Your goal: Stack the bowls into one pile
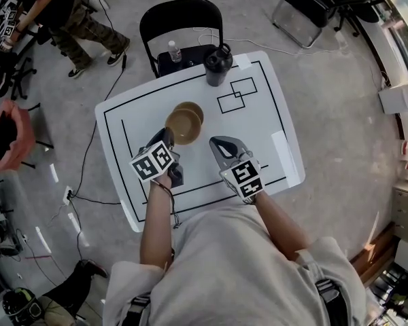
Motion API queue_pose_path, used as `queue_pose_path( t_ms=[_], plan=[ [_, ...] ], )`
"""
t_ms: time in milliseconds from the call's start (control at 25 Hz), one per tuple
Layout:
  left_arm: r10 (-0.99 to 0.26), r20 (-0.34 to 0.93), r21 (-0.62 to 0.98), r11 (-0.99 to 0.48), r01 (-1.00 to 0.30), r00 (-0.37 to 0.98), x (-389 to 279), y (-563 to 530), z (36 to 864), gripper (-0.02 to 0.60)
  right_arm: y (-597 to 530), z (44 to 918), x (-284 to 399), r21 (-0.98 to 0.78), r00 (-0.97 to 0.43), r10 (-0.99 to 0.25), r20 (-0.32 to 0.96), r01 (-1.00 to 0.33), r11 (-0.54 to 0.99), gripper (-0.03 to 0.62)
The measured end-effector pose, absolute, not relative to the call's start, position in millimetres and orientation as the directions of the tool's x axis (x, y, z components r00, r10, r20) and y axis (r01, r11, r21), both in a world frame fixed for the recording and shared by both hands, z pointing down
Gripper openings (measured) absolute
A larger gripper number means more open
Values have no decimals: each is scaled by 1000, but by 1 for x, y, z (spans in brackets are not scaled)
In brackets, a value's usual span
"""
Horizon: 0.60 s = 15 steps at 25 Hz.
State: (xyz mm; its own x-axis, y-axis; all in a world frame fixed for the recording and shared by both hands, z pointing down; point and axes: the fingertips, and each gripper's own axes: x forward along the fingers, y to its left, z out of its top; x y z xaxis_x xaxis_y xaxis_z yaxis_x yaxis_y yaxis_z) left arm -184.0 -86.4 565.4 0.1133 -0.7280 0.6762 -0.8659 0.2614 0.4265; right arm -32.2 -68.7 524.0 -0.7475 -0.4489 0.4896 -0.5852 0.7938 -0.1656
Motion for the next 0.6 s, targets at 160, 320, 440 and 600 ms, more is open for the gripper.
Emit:
queue_pose_path(
  t_ms=[160,320,440,600],
  plan=[
    [-719,686,401,247,-882,110,-180,-98,569,29,-76,530,-32,-175,-749,-440,495,-583,794,0],
    [-715,691,396,249,-884,108,-177,-107,574,29,-86,535,-30,-175,-751,-430,500,-575,799,0],
    [-713,694,394,253,-883,106,-177,-114,578,29,-93,538,-30,-176,-752,-422,506,-569,803,0],
    [-700,706,391,266,-881,102,-177,-117,585,29,-96,542,-31,-182,-756,-402,517,-556,811,0]
  ],
)
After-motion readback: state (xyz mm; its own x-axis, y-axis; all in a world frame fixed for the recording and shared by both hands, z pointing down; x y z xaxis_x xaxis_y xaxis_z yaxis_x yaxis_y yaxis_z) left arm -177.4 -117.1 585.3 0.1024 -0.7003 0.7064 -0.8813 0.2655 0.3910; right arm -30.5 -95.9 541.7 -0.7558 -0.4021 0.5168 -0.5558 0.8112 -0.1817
